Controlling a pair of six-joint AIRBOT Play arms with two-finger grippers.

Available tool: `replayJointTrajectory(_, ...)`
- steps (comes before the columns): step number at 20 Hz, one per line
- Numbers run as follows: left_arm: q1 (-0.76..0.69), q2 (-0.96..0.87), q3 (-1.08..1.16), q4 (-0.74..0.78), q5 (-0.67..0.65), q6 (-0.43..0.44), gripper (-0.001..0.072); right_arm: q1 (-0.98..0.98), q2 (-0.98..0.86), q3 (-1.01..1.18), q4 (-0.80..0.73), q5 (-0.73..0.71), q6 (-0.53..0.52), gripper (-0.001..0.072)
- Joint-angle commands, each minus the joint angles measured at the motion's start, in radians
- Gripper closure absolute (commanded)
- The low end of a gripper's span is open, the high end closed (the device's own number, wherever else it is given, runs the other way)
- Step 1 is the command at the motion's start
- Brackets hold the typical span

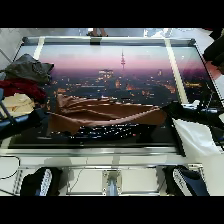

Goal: Fold the shirts.

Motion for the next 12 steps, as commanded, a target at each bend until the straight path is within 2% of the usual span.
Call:
replayJointTrajectory(1, -0.091, -0.260, 0.063, 0.014, 0.159, 0.155, 0.0698, 0.003, -0.159, 0.011, -0.004, -0.092, -0.052, 0.0705)
replayJointTrajectory(3, -0.155, -0.440, 0.133, 0.089, 0.241, 0.156, 0.0698, 0.037, -0.267, 0.011, -0.007, -0.133, -0.097, 0.0705)
replayJointTrajectory(6, -0.197, -0.655, 0.230, 0.192, 0.304, 0.131, 0.0697, 0.116, -0.415, 0.011, -0.010, -0.270, -0.101, 0.0705)
replayJointTrajectory(9, -0.204, -0.785, 0.284, 0.214, 0.414, 0.131, 0.0697, 0.152, -0.532, 0.011, -0.011, -0.407, -0.101, 0.0705)
replayJointTrajectory(12, -0.204, -0.858, 0.312, 0.220, 0.455, 0.139, 0.0695, 0.152, -0.607, 0.011, -0.011, -0.465, -0.101, 0.0705)
